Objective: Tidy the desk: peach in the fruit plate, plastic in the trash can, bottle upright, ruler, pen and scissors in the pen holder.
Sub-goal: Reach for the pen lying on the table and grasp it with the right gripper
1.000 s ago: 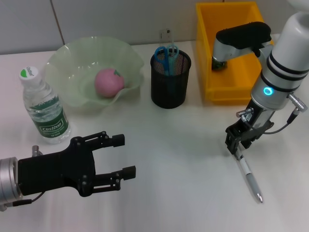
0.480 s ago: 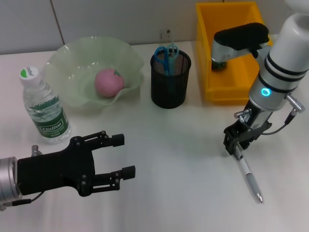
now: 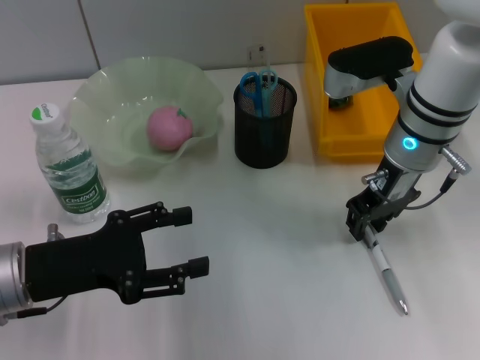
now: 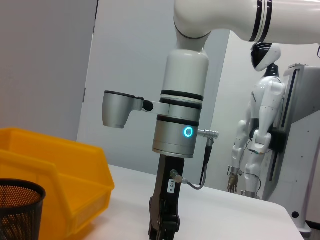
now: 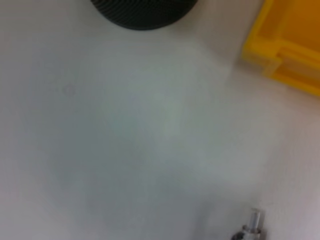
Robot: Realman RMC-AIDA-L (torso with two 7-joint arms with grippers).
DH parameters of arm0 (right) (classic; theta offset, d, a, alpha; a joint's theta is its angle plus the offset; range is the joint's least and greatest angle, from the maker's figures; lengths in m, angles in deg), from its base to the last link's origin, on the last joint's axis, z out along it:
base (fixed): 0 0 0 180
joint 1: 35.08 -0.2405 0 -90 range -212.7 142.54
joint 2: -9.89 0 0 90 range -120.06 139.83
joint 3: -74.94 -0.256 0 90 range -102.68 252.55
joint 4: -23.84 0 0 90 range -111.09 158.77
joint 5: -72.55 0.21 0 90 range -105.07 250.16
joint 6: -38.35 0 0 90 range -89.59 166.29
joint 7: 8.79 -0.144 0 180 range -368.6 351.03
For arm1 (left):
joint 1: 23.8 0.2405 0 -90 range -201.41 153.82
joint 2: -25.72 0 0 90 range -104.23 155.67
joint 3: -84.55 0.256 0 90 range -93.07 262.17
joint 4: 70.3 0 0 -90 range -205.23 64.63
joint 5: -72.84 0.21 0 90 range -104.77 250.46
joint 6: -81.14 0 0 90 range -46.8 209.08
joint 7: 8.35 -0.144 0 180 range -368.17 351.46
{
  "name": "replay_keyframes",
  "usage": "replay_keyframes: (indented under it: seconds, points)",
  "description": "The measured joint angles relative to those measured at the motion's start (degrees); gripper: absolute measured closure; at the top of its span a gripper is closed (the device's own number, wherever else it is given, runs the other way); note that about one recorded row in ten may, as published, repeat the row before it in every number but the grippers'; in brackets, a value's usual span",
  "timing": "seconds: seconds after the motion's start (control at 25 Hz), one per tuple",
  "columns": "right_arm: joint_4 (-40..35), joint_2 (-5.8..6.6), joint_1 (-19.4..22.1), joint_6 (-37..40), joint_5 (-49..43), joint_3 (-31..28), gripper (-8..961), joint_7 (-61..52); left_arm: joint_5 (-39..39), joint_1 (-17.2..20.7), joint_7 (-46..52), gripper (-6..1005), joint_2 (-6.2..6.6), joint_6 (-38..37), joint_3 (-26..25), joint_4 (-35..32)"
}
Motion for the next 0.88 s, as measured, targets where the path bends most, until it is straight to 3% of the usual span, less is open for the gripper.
replay_keyframes:
  seconds: [0.48,0.88]
  points:
    - [0.5,-0.09,0.0,-0.4,0.0,0.2,590,-0.2,0.0,0.1,0.0,205,-0.01,-0.2,0.0,-0.2]
    - [0.5,-0.18,-0.2,-0.3,0.0,0.8,691,-0.3,0.0,0.2,0.0,205,-0.01,-0.5,0.0,-0.8]
